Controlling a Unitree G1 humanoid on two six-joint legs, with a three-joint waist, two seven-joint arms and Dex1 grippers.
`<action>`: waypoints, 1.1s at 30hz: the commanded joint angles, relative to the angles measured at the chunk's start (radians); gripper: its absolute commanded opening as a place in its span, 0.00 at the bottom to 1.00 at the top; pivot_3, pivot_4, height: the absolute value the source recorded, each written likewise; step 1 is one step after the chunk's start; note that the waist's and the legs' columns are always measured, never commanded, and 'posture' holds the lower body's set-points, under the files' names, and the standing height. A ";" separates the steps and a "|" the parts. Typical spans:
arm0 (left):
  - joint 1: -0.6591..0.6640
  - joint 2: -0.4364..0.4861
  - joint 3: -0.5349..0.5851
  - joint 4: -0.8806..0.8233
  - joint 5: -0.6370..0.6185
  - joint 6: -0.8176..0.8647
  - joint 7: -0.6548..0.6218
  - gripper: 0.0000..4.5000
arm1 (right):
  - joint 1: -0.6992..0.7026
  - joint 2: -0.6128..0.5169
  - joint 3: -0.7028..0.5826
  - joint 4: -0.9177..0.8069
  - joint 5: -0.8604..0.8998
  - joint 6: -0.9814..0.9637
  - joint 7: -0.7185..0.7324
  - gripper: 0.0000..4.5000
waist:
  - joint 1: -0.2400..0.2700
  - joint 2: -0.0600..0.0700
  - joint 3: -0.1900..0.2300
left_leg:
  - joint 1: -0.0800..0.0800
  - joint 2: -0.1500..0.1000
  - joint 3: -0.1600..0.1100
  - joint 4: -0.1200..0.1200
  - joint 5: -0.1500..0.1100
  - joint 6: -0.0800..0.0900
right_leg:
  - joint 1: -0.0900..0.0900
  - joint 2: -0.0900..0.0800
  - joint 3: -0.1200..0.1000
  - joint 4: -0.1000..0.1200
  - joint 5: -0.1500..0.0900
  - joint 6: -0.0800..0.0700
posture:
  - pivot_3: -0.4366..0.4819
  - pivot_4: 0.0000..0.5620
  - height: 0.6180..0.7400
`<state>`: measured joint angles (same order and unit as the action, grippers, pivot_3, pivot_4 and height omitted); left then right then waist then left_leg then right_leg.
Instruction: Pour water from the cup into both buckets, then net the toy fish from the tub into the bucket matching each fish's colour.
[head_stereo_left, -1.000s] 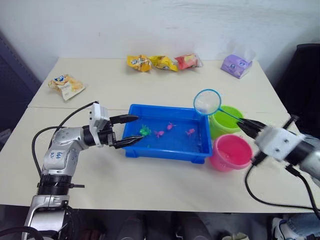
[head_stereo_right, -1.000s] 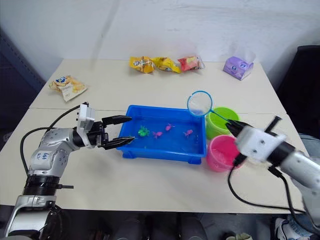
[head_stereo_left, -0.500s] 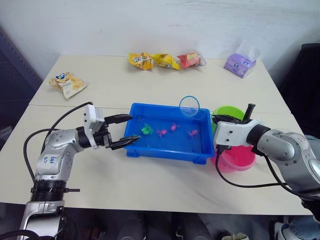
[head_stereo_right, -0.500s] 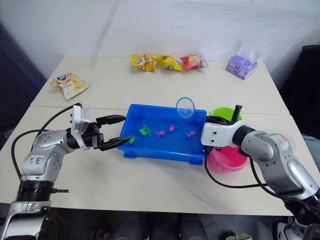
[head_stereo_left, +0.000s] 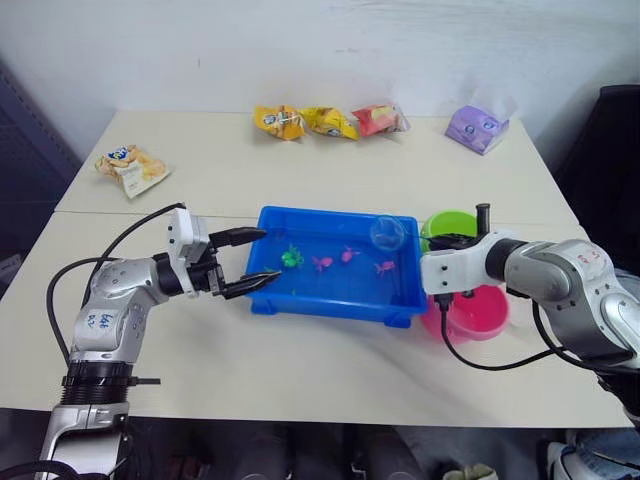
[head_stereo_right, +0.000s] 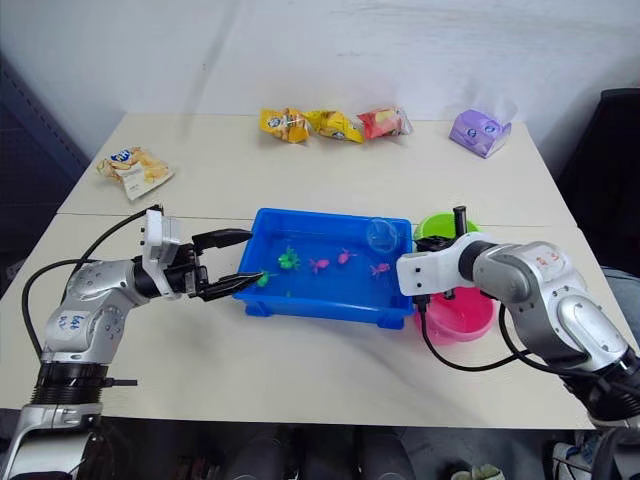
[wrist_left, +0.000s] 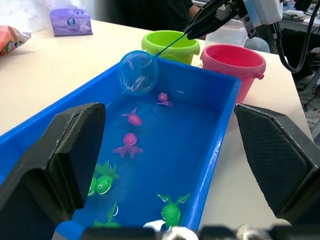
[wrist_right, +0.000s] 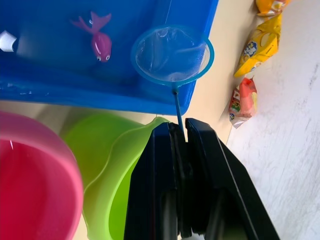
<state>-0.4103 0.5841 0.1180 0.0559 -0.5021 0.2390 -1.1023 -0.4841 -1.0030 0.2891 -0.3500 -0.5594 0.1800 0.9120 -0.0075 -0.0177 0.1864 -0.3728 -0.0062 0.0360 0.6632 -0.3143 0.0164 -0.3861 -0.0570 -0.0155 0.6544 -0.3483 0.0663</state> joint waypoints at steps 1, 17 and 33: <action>-0.013 -0.010 0.002 -0.003 -0.004 -0.014 0.003 0.99 | -0.033 -0.009 -0.003 -0.050 -0.037 0.037 0.090 0.00 | 0.000 0.000 0.000 | 0.000 0.000 0.000 0.000 0.000 0.000 | 0.000 0.000 0.000 0.000 0.000 0.000 | 0.48 0.27 1.00; -0.002 -0.007 0.013 -0.008 -0.005 -0.017 0.000 0.99 | -0.064 0.123 -0.070 -0.108 0.142 0.420 0.335 0.00 | 0.000 0.000 0.000 | 0.000 0.000 0.000 0.000 0.000 0.000 | 0.000 0.000 0.000 0.001 0.000 0.000 | 0.48 0.27 1.00; 0.015 0.003 0.027 -0.017 -0.006 -0.022 0.006 0.99 | -0.025 0.177 -0.251 -0.108 0.536 0.765 0.311 0.00 | 0.001 0.000 0.000 | -0.001 0.000 0.000 0.000 0.000 0.000 | -0.001 0.000 0.000 0.000 0.000 0.000 | 0.48 0.27 1.00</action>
<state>-0.3958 0.5717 0.1191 0.0593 -0.5015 0.2370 -1.0952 -0.5077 -0.8424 0.0966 -0.4311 -0.0784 0.9173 1.2465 -0.0067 -0.0177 0.1864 -0.3734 -0.0062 0.0357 0.6634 -0.3144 0.0163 -0.3868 -0.0574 -0.0157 0.6547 -0.3483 0.0662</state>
